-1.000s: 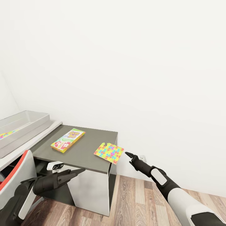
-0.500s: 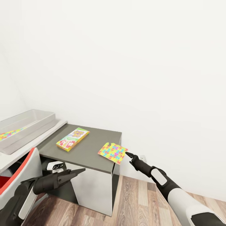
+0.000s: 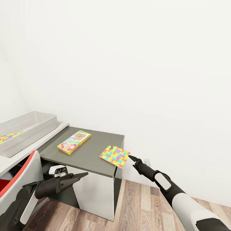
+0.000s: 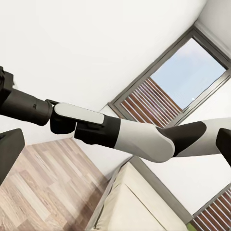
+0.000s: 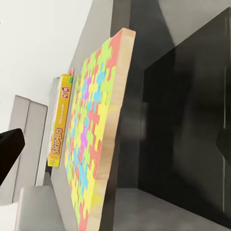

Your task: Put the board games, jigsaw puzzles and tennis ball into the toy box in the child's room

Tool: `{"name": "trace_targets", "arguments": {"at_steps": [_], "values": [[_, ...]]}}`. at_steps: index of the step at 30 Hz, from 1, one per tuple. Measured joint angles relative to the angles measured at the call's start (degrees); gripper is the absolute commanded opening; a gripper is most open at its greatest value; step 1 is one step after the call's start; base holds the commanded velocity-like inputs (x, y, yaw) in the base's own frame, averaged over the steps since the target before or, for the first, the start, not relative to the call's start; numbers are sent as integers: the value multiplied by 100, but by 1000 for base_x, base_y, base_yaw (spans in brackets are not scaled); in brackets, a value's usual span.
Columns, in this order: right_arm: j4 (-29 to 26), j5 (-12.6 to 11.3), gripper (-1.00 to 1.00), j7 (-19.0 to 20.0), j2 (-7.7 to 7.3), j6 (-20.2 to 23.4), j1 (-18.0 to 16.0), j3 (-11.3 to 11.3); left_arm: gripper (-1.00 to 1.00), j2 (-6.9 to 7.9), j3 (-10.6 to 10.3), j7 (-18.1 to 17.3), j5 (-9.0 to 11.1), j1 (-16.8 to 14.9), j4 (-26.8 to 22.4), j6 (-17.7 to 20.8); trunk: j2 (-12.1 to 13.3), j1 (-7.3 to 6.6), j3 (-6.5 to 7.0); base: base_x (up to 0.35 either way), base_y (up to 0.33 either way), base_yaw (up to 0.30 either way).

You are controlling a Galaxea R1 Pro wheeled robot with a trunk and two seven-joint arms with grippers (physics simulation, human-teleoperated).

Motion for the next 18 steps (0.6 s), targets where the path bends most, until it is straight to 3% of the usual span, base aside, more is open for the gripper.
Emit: {"name": "trace_targets", "arguments": {"at_steps": [18], "values": [[-1,2,100,11,7,-4,2,2,100,-8,-16,0,-7,0,0,-5,0,-1,0,37,0,0]]}}
